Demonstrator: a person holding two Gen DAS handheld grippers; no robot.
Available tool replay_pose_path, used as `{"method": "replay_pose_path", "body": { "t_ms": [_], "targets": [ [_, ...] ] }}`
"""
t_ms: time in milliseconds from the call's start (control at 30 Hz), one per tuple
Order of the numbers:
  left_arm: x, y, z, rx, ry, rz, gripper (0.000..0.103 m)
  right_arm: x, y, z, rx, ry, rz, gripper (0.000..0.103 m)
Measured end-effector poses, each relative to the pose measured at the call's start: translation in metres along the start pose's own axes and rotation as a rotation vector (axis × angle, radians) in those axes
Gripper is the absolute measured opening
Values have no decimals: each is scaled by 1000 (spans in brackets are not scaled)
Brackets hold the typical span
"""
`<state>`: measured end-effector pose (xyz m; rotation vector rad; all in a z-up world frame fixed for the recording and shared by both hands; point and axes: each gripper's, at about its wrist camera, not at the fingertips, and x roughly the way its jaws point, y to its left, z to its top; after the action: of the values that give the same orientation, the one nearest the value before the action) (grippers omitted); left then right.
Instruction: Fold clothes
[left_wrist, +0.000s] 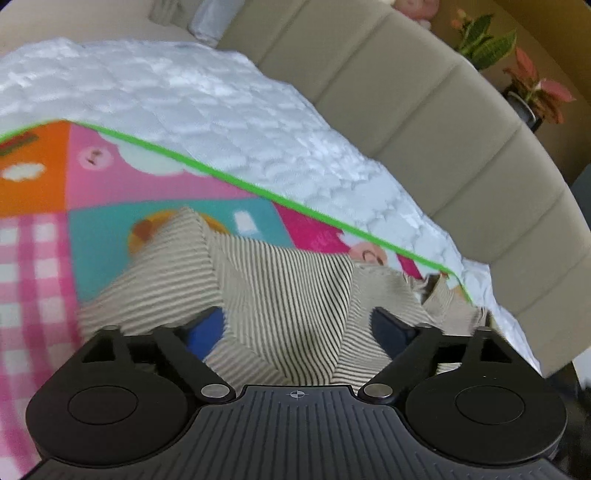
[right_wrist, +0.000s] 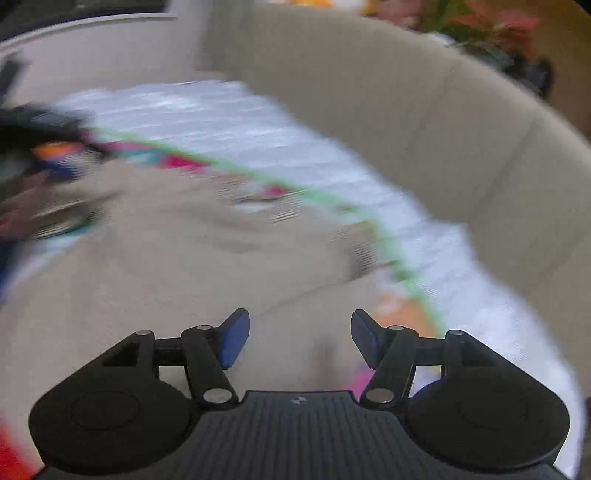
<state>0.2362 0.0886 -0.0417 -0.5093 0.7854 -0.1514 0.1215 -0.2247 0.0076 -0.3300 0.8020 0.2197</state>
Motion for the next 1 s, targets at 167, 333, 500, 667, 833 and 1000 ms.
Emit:
{"method": "replay_pose_path", "body": {
  "t_ms": [167, 333, 500, 667, 833, 1000],
  "targets": [
    [-29, 8, 9, -21, -78, 84, 96, 12, 56, -31, -116, 106, 55, 59],
    [-47, 26, 20, -92, -134, 145, 97, 26, 55, -24, -144, 148, -14, 11],
    [-61, 44, 29, -155, -172, 162, 98, -11, 14, 76, -84, -74, -151, 11],
    [-65, 59, 36, -219, -192, 161, 98, -44, -15, 170, 84, -283, -152, 11],
    [-72, 75, 40, -259, -222, 186, 98, -7, 9, 190, 115, -252, -78, 11],
    [-79, 92, 44, -312, -246, 193, 99, 44, 48, 178, 107, -184, -63, 13]
  ]
}}
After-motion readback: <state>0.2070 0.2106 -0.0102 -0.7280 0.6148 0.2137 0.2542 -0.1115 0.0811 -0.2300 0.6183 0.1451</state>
